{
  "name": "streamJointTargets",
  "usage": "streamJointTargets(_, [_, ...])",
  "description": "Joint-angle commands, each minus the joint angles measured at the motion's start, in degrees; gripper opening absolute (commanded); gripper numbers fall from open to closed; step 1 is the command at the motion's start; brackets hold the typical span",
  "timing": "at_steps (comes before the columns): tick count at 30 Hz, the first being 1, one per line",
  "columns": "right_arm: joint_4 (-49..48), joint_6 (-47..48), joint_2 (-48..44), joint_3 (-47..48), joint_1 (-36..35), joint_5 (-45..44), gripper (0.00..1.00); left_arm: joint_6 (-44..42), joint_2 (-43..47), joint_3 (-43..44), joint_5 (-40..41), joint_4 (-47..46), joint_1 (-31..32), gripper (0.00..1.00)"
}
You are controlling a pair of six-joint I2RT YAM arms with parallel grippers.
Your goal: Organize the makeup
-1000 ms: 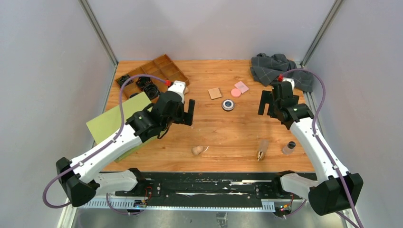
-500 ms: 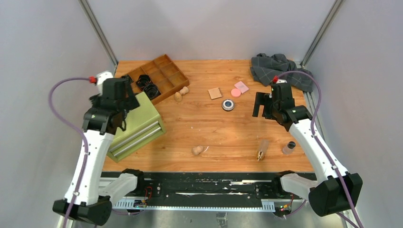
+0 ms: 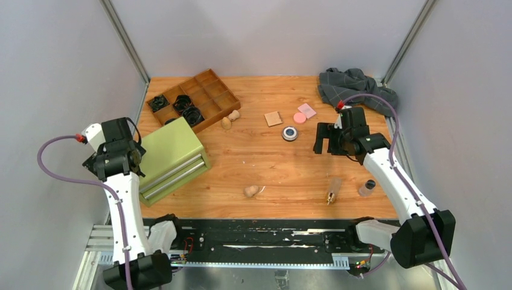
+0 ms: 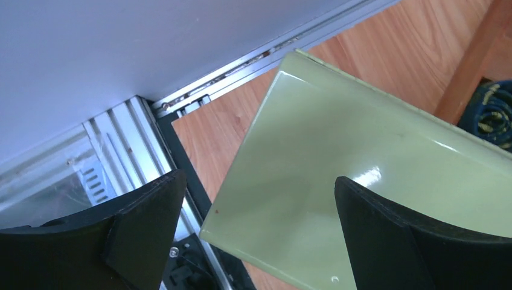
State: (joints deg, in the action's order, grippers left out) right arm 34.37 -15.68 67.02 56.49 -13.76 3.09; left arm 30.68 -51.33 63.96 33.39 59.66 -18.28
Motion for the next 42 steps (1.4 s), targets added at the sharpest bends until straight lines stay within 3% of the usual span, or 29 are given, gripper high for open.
streamJointTargets(1, [0.16,1.10,0.70,1.99,-0.41,5.13,1.00,3.83,1.18,-2.18,-3.05,-5.01,-5.67,0.98])
streamJointTargets(8, [2.98,0.71,3.02,6.08,-0.39,7.05,1.00,3.52,4.77,-10.44,-11.31,-12.17,-14.98,0.98])
streamJointTargets(13, [5.46,2.77,4.14,8.52,-0.44,5.30,1.00,4.72,4.29,-18.64,-28.57,-20.29,-19.65,0.98])
streamJointTargets(21, [4.77,-0.18,6.44,8.39,-0.46,6.85,0.98,6.09,9.50,-25.55,-57.82,-23.54,-18.78,0.99])
streamJointTargets(27, [4.56,-0.93,7.67,6.56,-0.55,6.96,0.98,8.75,16.24,-27.65,-61.68,-22.94,-12.34,0.99])
streamJointTargets(34, [1.03,-6.89,7.31,6.02,-1.75,12.45,0.98,8.04,18.09,-27.52,-61.30,-21.03,-10.82,0.99])
streamJointTargets(42, [-16.29,-16.98,5.63,1.53,-14.15,13.06,0.96,-0.92,15.45,-13.95,-51.42,-19.57,-10.06,0.99])
